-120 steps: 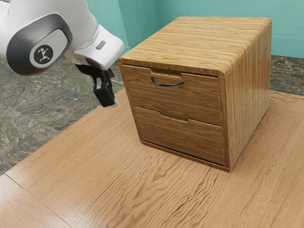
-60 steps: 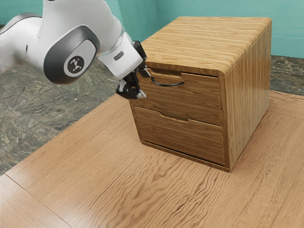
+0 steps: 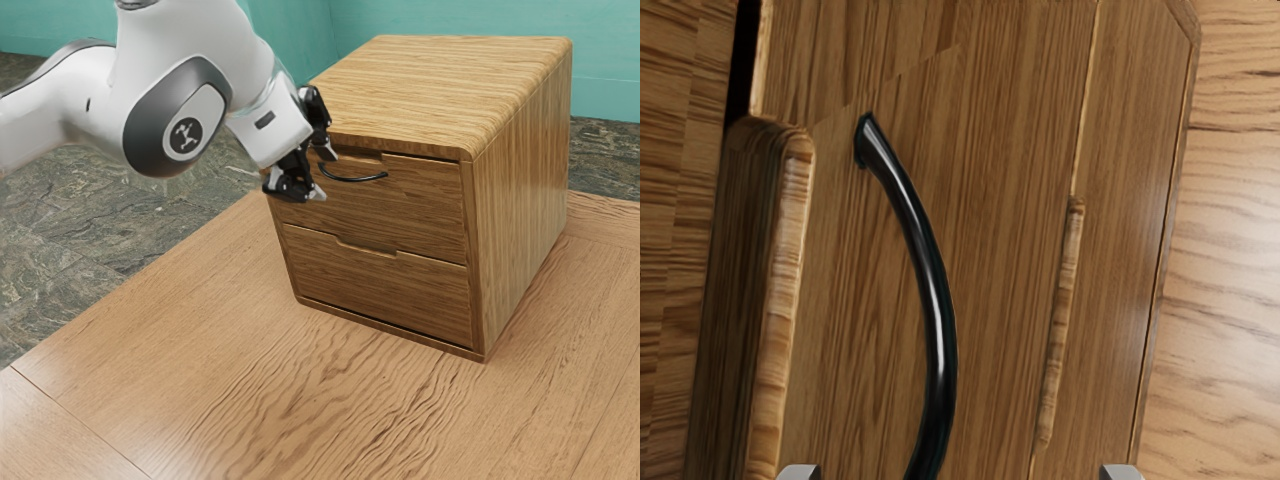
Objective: Pull the drawer handle with one arm to open the drawer
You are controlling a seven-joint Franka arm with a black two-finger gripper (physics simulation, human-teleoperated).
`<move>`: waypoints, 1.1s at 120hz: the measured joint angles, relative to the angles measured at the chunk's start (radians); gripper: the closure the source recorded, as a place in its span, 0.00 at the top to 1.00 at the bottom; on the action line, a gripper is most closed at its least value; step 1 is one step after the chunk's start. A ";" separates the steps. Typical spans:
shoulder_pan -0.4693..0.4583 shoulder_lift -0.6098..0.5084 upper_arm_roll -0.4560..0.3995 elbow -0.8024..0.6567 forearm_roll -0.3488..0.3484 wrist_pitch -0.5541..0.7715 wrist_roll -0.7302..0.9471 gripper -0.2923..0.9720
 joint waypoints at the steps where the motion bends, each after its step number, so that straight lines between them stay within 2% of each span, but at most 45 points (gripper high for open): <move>1: 0.000 0.001 0.000 0.001 0.000 0.000 0.001 0.48; 61: -0.011 -0.016 -0.017 -0.009 0.005 0.045 0.017 0.47; 85: -0.029 -0.043 -0.016 -0.068 0.002 0.064 0.011 0.47; 132: -0.011 -0.008 -0.005 -0.071 -0.002 0.097 0.000 0.47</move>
